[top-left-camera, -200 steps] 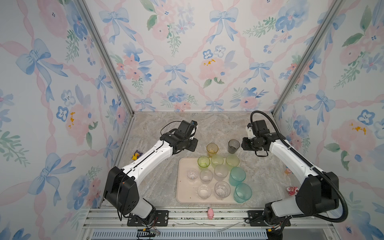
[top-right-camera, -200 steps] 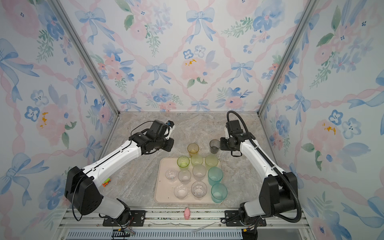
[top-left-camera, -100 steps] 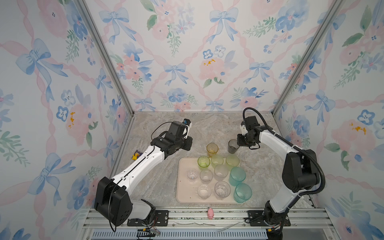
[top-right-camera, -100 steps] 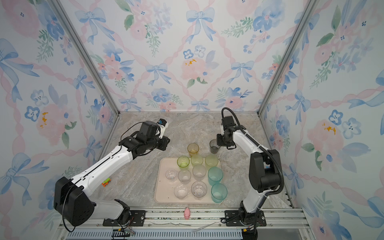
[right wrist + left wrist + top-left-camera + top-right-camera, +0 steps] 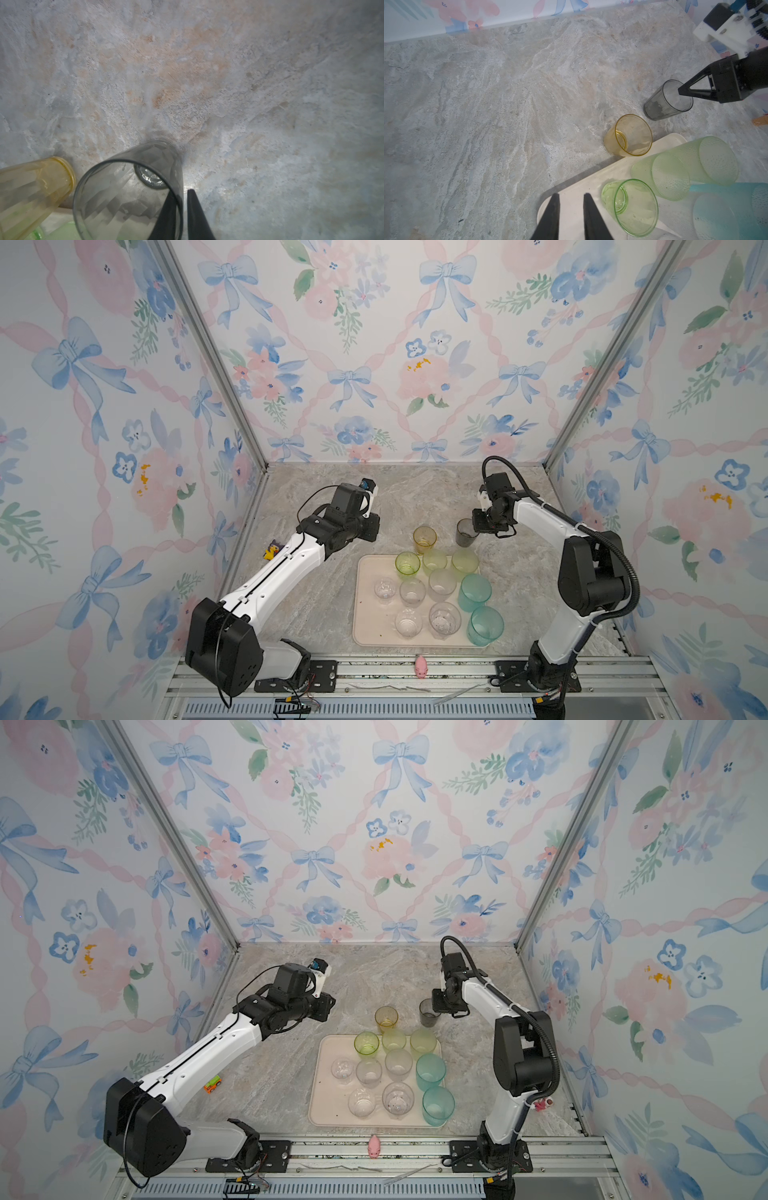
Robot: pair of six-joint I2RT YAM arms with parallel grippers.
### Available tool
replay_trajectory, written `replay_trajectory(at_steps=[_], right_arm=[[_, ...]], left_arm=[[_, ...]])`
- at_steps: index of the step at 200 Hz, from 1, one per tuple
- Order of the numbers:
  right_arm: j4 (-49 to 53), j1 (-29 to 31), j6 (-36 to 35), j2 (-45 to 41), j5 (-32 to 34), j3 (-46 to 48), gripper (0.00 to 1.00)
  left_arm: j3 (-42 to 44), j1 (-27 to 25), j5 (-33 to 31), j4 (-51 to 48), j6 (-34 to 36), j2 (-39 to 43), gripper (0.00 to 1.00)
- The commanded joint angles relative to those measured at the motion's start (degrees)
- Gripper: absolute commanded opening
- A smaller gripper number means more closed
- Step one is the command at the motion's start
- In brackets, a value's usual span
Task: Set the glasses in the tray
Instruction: 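Lower the right gripper onto the grey cup and close it while the left gripper rises, then lift the grey cup with the right gripper and carry it over the tray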
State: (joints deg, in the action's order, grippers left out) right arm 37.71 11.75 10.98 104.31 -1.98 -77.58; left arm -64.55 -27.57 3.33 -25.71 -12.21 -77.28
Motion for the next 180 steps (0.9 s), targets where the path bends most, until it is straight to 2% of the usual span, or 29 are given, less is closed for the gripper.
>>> replay_trajectory(at_steps=[1, 27, 72, 128, 155, 180], right_arm=[[0.55, 0.28, -0.56, 1.63, 1.03, -1.82, 0.10], [0.87, 0.29, -0.87, 1.88, 1.05, -2.35, 0.00], [-0.99, 0.03, -0.26, -2.37, 1.76, -1.57, 0.00], [-2.09, -0.18, -0.83, -15.48, 2.37, -0.34, 0.00], [-0.99, 3.22, -3.13, -22.74, 1.67, -0.73, 0.00], [1.22, 9.85, -5.61, -28.80, 1.06, -1.76, 0.00]], left_arm=[[1.00, 0.77, 0.97, 0.75, 0.52, 1.25, 0.23], [1.34, 1.22, 0.98, 0.70, 0.52, 1.61, 0.23], [1.95, 1.56, 1.28, 0.82, 0.44, 1.95, 0.23], [6.21, 1.89, 0.15, 5.40, -1.38, 4.56, 0.24], [8.63, 2.55, -0.36, 8.27, -2.80, 6.00, 0.24], [10.60, 4.66, -0.57, 10.44, -4.95, 7.67, 0.26]])
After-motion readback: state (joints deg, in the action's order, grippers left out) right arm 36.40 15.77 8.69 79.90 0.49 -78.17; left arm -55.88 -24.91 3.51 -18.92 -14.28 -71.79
